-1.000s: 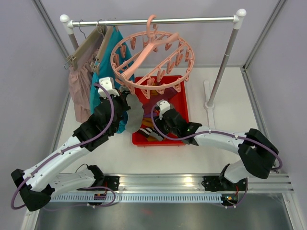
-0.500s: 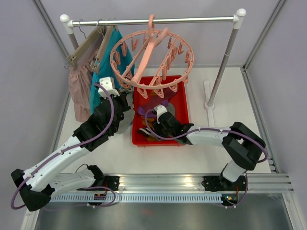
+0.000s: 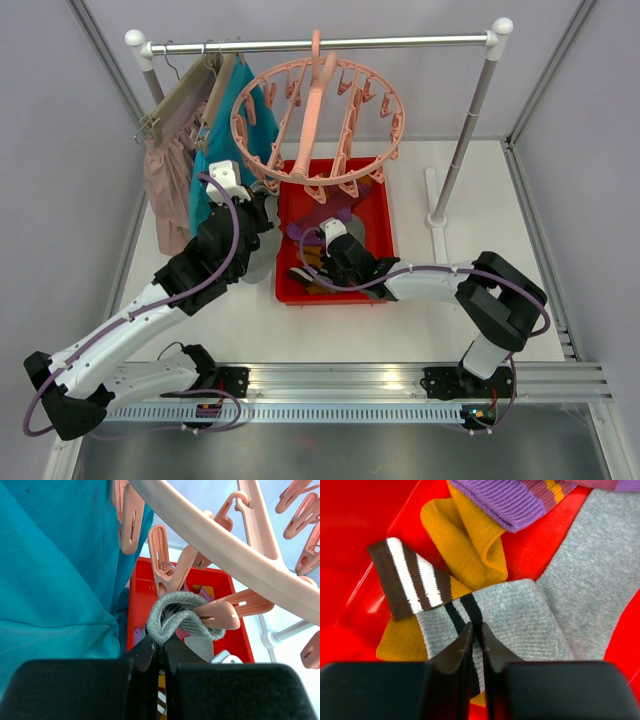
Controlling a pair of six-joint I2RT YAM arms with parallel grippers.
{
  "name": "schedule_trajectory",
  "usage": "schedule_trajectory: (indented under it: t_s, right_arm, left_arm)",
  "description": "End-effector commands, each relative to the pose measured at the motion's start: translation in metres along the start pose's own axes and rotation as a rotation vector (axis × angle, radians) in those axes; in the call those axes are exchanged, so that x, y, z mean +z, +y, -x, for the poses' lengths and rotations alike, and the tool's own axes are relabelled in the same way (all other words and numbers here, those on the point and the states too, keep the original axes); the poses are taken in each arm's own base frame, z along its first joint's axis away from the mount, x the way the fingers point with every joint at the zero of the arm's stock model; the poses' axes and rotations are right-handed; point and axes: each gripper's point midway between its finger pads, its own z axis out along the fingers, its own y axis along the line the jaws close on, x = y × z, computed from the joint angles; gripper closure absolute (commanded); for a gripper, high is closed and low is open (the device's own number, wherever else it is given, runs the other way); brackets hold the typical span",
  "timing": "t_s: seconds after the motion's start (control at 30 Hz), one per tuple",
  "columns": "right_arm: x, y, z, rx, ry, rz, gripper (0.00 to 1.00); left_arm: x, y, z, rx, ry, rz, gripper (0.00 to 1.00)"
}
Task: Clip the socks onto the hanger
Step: Pick up the sock from the bin.
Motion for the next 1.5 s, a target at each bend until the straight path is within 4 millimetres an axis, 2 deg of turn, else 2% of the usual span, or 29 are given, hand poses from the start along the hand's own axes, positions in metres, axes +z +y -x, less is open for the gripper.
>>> schedule_trajectory:
  t_s: [0.0,0.17,0.43,0.53,0.6,0.67,0.8,0.93,1.03,1.07,1.1,1.13,1.2,1.3,1.37,1.43,1.47]
  right_arm:
    - [-0.010,0.003,0.034,0.038,-0.106,-0.002,0.87]
    - [-0.034,0.002,0.056,0.075,-0.185,0.009,0.95]
    - [-0.078,-0.001,0.083,0.138,-0.301,0.036,0.99]
    - [-0.095,-0.002,0.092,0.162,-0.338,0.044,0.99]
    - [-0.112,-0.004,0.099,0.185,-0.359,0.054,1.00]
    - [-0.120,-0.004,0.103,0.197,-0.375,0.064,1.00]
    - [-0.143,-0.002,0.111,0.227,-0.397,0.094,1.00]
    - [-0.160,-0.001,0.113,0.245,-0.393,0.120,1.00]
    - [-0.177,0.007,0.118,0.257,-0.393,0.178,1.00]
    - [-0.186,0.009,0.122,0.264,-0.404,0.198,1.00]
    - [-0.194,0.012,0.127,0.268,-0.406,0.218,1.00]
    - [-0.203,0.020,0.130,0.268,-0.403,0.267,1.00]
    - [-0.220,0.027,0.141,0.269,-0.395,0.309,1.00]
    - [-0.245,0.033,0.152,0.268,-0.384,0.354,1.00]
    - [-0.266,0.045,0.160,0.268,-0.389,0.438,1.00]
    - [-0.279,0.054,0.159,0.275,-0.358,0.499,1.00]
    - [-0.288,0.058,0.165,0.278,-0.364,0.528,1.00]
  left_arm:
    - [-0.005,-0.007,0.018,-0.031,-0.032,-0.036,0.95]
    - [-0.010,-0.008,0.018,-0.043,-0.030,-0.065,0.92]
    - [-0.021,-0.012,0.014,-0.046,-0.015,-0.147,0.88]
    - [-0.029,-0.016,0.015,-0.048,-0.016,-0.203,0.83]
    - [-0.039,-0.019,0.017,-0.053,-0.017,-0.269,0.73]
    - [-0.045,-0.022,0.018,-0.059,-0.021,-0.305,0.71]
    - [-0.060,-0.027,0.019,-0.047,-0.023,-0.397,0.59]
    - [-0.078,-0.037,0.024,-0.011,-0.044,-0.527,0.54]
    - [-0.097,-0.052,0.020,0.058,-0.068,-0.691,0.50]
    - [-0.110,-0.064,0.018,0.086,-0.069,-0.798,0.47]
    - [-0.118,-0.071,0.024,0.103,-0.113,-0.857,0.45]
    - [-0.133,-0.079,0.018,0.119,-0.123,-0.963,0.44]
    - [-0.145,-0.085,0.025,0.134,-0.209,-1.041,0.41]
    - [-0.146,-0.084,0.015,0.179,-0.229,-1.064,0.42]
    - [-0.147,-0.084,0.008,0.206,-0.248,-1.081,0.42]
    - [-0.151,-0.083,0.004,0.223,-0.282,-1.107,0.41]
    - [-0.151,-0.082,0.003,0.229,-0.295,-1.112,0.40]
